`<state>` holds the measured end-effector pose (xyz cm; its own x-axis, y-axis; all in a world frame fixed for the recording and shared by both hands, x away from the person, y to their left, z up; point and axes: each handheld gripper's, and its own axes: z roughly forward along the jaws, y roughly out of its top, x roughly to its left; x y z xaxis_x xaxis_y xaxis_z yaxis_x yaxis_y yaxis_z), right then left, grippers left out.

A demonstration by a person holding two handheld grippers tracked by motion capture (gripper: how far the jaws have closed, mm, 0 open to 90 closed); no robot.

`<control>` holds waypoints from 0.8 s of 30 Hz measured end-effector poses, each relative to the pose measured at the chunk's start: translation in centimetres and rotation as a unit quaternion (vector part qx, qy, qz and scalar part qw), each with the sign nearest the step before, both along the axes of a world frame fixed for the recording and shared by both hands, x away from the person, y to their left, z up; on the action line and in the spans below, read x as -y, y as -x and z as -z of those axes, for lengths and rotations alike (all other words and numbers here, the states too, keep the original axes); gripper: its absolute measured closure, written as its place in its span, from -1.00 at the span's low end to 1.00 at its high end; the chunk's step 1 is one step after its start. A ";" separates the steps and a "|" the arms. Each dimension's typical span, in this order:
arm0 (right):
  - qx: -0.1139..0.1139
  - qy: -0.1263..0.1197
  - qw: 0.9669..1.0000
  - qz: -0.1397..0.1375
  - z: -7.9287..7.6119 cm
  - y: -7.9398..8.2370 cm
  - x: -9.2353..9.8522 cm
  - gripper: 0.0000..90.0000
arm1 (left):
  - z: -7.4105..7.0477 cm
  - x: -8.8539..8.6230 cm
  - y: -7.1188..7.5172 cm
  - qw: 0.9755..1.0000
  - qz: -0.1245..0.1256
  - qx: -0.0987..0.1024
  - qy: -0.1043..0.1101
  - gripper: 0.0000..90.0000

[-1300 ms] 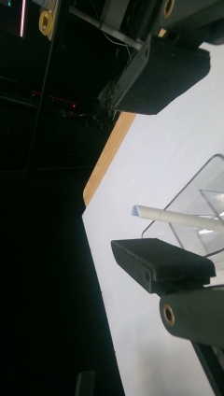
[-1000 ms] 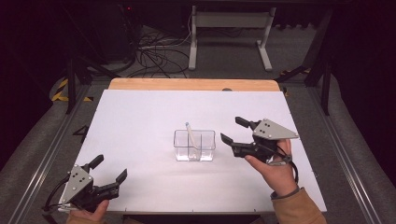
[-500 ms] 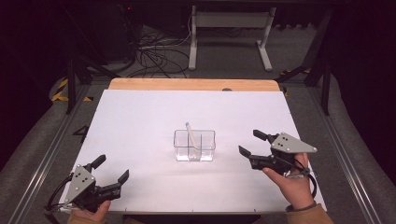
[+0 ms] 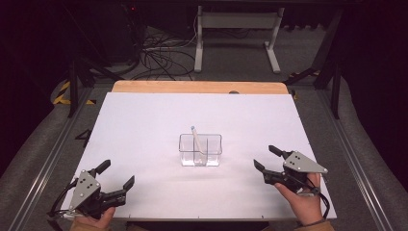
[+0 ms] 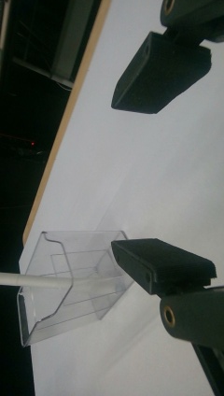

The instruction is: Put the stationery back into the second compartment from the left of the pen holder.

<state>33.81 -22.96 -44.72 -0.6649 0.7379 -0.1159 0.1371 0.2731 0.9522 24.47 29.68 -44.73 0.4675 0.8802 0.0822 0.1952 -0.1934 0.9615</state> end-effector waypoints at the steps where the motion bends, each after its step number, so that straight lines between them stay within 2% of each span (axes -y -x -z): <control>1: -0.005 0.000 1.000 -0.001 0.4 0.0 0.1 -0.40 | 0.0 0.0 0.0 1.000 0.000 0.000 -0.001 -0.78; 11: -0.051 -0.016 0.998 -0.012 2.9 0.9 1.4 -0.41 | 0.1 0.1 0.0 1.000 0.007 -0.001 -0.004 -0.78; 19: -0.050 0.005 0.999 -0.019 3.7 0.9 0.8 -0.43 | 0.2 0.3 0.0 1.000 0.009 -0.004 -0.009 -0.78; 24: -0.053 -0.004 0.998 -0.015 3.7 0.9 1.0 -0.44 | 0.2 0.3 0.0 1.000 0.009 -0.004 -0.006 -0.78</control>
